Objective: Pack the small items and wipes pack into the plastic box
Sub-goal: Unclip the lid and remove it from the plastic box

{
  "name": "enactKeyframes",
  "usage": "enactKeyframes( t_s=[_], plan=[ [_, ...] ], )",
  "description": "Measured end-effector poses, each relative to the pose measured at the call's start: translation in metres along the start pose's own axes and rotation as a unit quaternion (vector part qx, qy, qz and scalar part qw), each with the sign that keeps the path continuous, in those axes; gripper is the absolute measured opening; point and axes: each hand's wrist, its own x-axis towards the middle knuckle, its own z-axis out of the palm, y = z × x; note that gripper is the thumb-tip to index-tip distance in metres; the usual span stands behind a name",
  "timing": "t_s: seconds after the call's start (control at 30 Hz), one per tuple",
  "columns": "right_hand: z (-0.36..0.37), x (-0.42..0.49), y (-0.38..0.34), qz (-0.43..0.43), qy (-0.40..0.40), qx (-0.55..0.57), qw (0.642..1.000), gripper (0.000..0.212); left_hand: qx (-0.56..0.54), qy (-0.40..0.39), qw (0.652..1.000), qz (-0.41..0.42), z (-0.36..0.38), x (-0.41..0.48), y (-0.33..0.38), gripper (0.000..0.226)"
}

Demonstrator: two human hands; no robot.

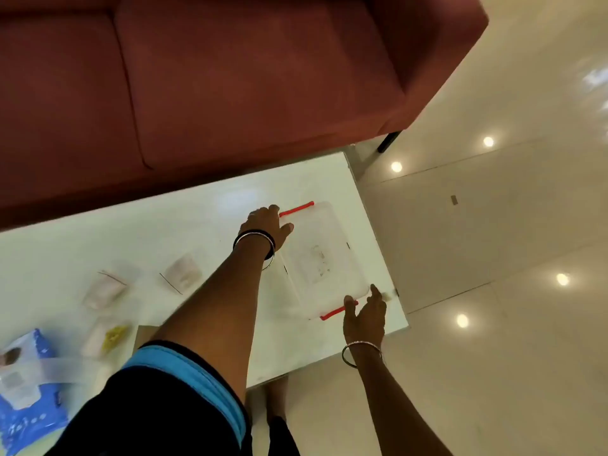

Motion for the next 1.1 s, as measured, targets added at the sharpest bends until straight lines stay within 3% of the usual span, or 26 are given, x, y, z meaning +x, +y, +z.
enactKeyframes(
  t_s=[0.1,0.2,0.27,0.33,0.63,0.87,1.1],
  plan=[
    [0.014,0.014,0.004,0.105,-0.016,0.111,0.988,0.074,-0.075,0.013,0.997,-0.016,0.017,0.013,-0.005,0.068],
    [0.026,0.023,0.008,0.186,-0.066,0.231,0.953,0.046,-0.133,0.011,0.991,-0.023,0.034,0.023,-0.01,0.065],
    [0.031,0.027,0.007,0.201,-0.057,0.277,0.938,0.028,-0.175,0.035,0.983,-0.033,0.041,0.026,-0.013,0.058],
    [0.035,0.03,0.007,0.201,-0.045,0.286,0.936,0.027,-0.208,0.059,0.975,-0.049,0.045,0.025,-0.017,0.052],
    [0.024,0.023,-0.012,0.078,-0.011,0.155,0.985,0.023,-0.287,0.134,0.942,-0.115,0.048,-0.045,-0.082,0.039],
    [0.046,0.005,-0.034,0.02,-0.067,0.114,0.991,0.031,-0.277,0.161,0.926,-0.201,0.073,-0.129,-0.157,0.037],
    [0.091,-0.013,-0.045,-0.063,-0.111,0.072,0.989,0.032,-0.308,0.223,0.889,-0.256,0.093,-0.174,-0.2,0.033]
  ],
)
